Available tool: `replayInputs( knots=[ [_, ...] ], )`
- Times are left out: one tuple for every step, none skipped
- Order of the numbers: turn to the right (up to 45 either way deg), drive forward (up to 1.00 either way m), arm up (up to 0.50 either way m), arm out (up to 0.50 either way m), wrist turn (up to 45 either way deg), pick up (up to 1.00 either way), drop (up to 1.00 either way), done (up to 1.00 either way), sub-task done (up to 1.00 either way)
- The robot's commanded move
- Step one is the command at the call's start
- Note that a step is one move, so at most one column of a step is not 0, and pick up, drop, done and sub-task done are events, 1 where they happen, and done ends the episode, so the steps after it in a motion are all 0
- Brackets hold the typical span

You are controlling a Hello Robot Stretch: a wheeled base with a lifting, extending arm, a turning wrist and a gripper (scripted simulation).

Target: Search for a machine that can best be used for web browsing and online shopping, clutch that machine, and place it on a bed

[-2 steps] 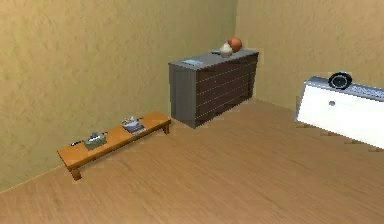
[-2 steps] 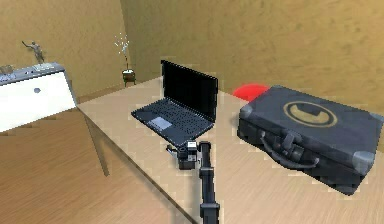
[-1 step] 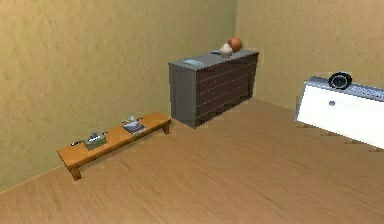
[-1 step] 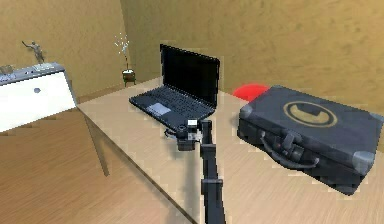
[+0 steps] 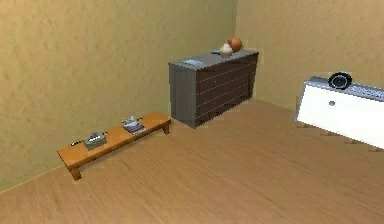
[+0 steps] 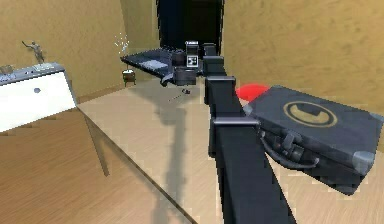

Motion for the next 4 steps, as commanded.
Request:
replayInputs(
  knots=[
    [0.0, 0.0, 0.0, 0.0, -45.0, 0.0, 0.0, 0.0, 0.0],
    [0.0, 0.0, 0.0, 0.0, -45.0, 0.0, 0.0, 0.0, 0.0],
    [0.0, 0.0, 0.0, 0.0, -30.0, 0.0, 0.0, 0.0, 0.0],
    [0.0, 0.0, 0.0, -0.44, 0.0, 0.0, 0.0, 0.0, 0.0]
  ],
)
